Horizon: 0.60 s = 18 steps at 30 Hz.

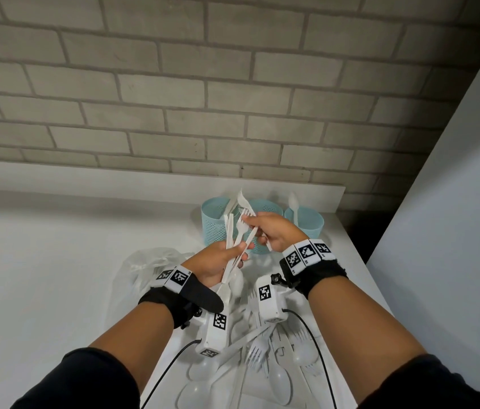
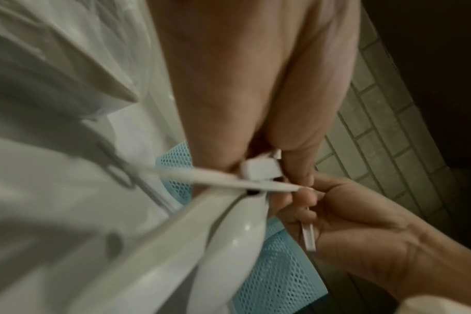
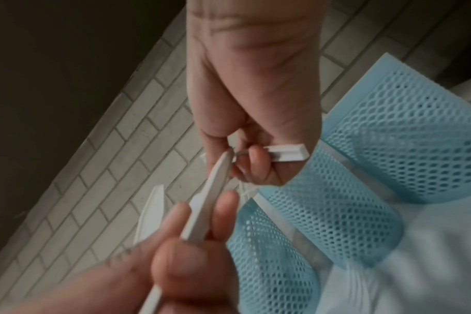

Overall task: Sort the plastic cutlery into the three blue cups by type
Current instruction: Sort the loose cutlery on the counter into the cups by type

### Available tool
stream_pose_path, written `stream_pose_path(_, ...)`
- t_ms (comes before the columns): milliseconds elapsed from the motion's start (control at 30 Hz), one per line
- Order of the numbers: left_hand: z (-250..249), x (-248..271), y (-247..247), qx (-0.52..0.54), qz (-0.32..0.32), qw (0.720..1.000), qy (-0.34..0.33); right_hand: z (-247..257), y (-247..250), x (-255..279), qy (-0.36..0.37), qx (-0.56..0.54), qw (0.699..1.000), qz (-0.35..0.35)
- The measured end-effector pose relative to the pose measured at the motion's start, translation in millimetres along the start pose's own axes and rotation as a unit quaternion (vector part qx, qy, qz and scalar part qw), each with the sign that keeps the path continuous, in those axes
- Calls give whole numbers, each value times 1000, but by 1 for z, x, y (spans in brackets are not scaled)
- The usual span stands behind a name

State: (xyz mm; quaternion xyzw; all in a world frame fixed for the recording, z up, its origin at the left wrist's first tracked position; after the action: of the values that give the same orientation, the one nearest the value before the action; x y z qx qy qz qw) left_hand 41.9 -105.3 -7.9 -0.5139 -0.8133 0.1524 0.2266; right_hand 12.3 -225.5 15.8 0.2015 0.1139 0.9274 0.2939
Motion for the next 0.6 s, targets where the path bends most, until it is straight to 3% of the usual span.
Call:
stream_pose_path(167, -2, -4, 6, -15, -6, 1000, 4, 24, 43, -16, 22, -155, 972, -174)
stream_pose_path(300, -4, -7, 9, -11, -20, 1000, 0, 50, 67, -15, 129, -263, 934, -204)
stream_pose_path(467, -7, -13, 12, 21, -46, 999, -13, 66, 87, -16, 227, -144, 905, -329)
stream_pose_path(600, -8, -15, 12, 47, -53, 997, -18, 48, 78, -27, 207, -33, 910, -358)
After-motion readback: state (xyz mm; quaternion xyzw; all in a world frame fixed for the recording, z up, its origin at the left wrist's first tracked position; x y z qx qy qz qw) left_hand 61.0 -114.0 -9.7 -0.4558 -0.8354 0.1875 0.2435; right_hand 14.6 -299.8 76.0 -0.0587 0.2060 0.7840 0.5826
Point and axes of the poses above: each hand's wrist, its own x-axis away from the middle knuckle, its own y-axis out of the back of the hand, z = x × y, the point moved 7 cm from there along -x, towards the middle knuckle, and after that the axes turned 15 degrees about x, right-handed, at the moved point
